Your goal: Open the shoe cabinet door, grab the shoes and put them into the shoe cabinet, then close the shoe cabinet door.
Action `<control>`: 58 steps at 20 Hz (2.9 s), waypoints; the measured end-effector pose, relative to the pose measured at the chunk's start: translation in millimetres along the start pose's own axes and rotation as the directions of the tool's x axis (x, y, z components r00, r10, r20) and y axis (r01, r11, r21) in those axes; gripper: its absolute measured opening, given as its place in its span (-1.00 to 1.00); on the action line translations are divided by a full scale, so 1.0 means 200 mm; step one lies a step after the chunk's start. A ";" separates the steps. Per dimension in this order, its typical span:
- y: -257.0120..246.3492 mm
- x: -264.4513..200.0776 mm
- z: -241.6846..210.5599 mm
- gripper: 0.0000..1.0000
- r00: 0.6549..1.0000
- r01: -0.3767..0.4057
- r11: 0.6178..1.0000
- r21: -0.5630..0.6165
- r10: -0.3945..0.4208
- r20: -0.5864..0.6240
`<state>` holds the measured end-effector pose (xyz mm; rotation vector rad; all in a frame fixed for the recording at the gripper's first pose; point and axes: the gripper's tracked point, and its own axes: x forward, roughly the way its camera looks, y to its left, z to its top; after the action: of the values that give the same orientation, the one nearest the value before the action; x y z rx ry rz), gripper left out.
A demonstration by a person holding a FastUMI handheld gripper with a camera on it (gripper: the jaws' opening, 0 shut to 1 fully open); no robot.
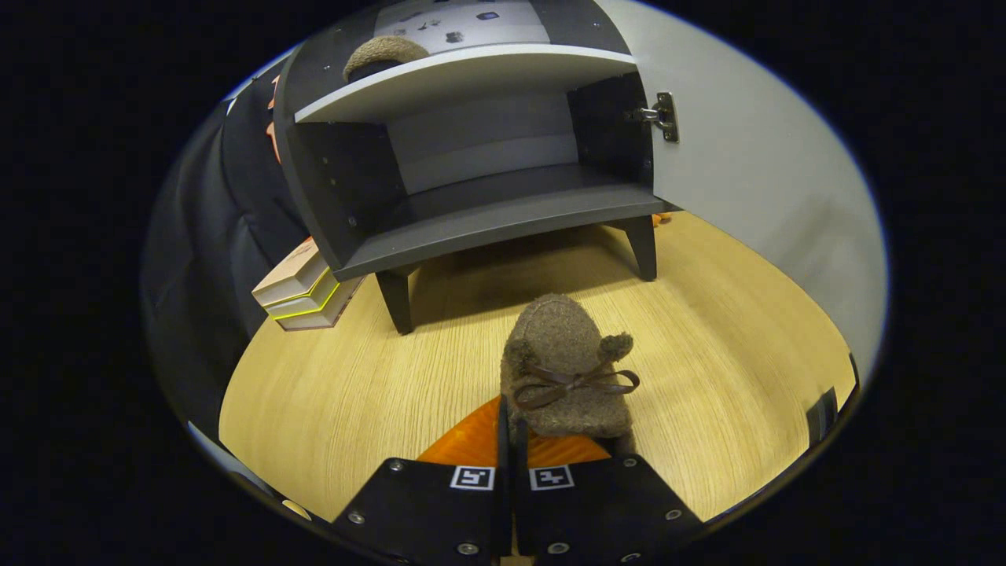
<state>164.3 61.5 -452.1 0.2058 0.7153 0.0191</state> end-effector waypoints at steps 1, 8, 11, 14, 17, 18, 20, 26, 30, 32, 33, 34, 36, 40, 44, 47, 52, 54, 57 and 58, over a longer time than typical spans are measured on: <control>-0.01 -0.02 0.02 -0.96 1.000 0.002 1.000 -0.001 -0.002 0.004; -0.03 -0.22 0.15 -0.96 0.999 0.003 1.000 0.014 -0.004 0.048; 0.01 -0.34 0.24 -0.96 0.998 -0.011 1.000 -0.001 0.011 0.067; 0.06 -0.49 0.38 -0.96 0.994 -0.027 1.000 -0.014 0.028 0.110; 0.11 -0.60 0.55 -0.96 0.988 -0.038 0.998 -0.049 0.045 0.145; 0.12 -0.63 0.62 -0.96 0.985 -0.041 0.997 -0.058 0.050 0.166; 0.15 -0.69 0.74 -0.96 0.978 -0.045 0.996 -0.076 0.060 0.200; 0.18 -0.70 1.08 -0.96 0.962 -0.054 0.991 -0.121 0.084 0.258; 0.19 -0.65 1.29 -0.96 0.956 -0.044 0.986 -0.161 0.088 0.279; 0.21 -0.64 1.39 -0.96 0.954 -0.041 0.982 -0.183 0.093 0.286; 0.22 -0.62 1.44 -0.96 0.952 -0.040 0.980 -0.193 0.096 0.291; 0.23 -0.61 1.49 -0.96 0.949 -0.037 0.979 -0.202 0.098 0.299; 0.24 -0.58 1.59 -0.96 0.947 -0.033 0.976 -0.215 0.100 0.305; 0.23 -0.48 1.79 -0.96 0.946 -0.015 0.971 -0.239 0.091 0.311; 0.22 -0.33 1.95 -0.96 0.954 0.003 0.967 -0.255 0.074 0.291; 0.23 -0.19 2.05 -0.96 0.960 0.004 0.965 -0.261 0.069 0.273; 0.21 0.05 2.13 -0.96 0.977 0.016 0.959 -0.284 0.045 0.207; 0.20 0.12 2.15 -0.96 0.982 0.023 0.956 -0.292 0.033 0.186; 0.21 0.19 2.16 -0.96 0.986 0.017 0.959 -0.283 0.031 0.164; 0.20 0.20 2.16 -0.96 0.988 0.019 0.959 -0.281 0.026 0.153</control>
<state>479.6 25.7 -152.7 -0.0651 0.5493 0.1072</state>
